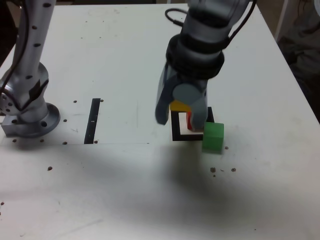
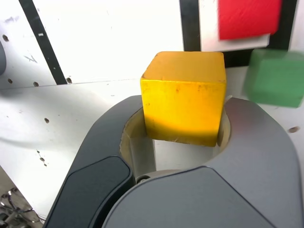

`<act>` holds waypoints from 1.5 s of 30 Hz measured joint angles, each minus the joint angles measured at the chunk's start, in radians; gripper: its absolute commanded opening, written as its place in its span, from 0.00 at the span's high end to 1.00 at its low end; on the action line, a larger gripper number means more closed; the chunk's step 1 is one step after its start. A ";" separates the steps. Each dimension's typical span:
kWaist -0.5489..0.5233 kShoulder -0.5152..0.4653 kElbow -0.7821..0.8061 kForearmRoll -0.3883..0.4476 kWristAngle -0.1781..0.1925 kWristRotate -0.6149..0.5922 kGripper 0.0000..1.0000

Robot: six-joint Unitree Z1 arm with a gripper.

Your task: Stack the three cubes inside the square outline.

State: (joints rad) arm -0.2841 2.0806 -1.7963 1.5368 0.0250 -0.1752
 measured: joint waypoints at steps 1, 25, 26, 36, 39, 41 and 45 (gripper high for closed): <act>0.012 0.000 -0.014 0.002 0.000 0.007 0.71; 0.183 0.115 -0.104 0.000 -0.056 0.114 0.71; 0.183 0.119 -0.104 -0.001 -0.061 0.115 0.71; 0.183 0.144 -0.103 -0.011 -0.079 0.126 0.71; 0.183 0.148 -0.103 -0.013 -0.081 0.127 0.71; 0.183 0.151 -0.103 -0.015 -0.082 0.127 0.71; 0.181 0.156 -0.101 -0.018 -0.084 0.128 0.71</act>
State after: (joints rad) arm -0.1032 2.2362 -1.8975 1.5185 -0.0592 -0.0476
